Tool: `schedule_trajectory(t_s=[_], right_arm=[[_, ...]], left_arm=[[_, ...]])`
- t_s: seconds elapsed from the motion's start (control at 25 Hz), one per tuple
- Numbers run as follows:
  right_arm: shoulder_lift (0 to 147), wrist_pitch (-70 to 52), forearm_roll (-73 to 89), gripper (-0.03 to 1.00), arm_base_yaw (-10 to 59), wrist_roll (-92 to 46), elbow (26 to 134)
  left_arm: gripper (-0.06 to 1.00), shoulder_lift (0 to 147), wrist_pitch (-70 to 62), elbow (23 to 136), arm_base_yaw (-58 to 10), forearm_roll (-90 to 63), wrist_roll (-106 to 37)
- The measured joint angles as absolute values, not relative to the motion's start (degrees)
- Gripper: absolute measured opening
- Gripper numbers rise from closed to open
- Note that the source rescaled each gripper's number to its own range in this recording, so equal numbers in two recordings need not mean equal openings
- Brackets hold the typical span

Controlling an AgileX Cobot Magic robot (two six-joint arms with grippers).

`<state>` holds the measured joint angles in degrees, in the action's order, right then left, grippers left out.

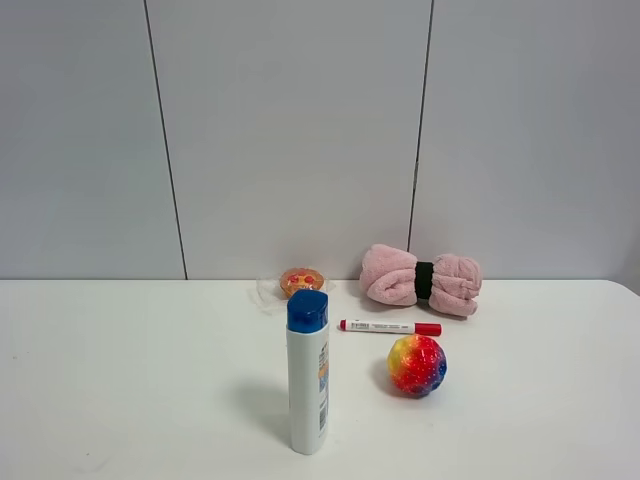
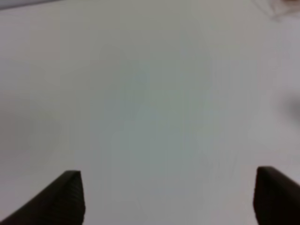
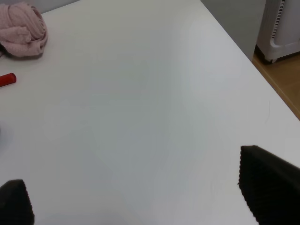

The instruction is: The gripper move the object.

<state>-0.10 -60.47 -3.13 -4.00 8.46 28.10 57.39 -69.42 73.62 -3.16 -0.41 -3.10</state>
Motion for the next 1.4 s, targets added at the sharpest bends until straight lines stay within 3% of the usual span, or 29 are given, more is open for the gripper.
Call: schedule_trajectory(t_s=[0.44,0.64,0.92,1.4], right_arm=[[-0.10,-60.47,-3.13,1.00,-4.00,8.46,28.10],[-0.10,-60.47,-3.13,1.00,-4.00,8.46,28.10],[-0.10,-60.47,-3.13,1.00,-4.00,8.46,28.10],[-0.10,-60.47,-3.13,1.00,-4.00,8.46,28.10]], left_arm=[[0.89,28.22,-66.04,47.60,5.11,-7.00,-4.61],[0.98,17.54,-66.44,38.34,5.45,-6.63,-7.31],[0.98,8.28,-65.20,31.51,5.45,-6.50,-3.93],[0.98,-0.33,-60.77,29.23,5.45,-5.69,-4.74]])
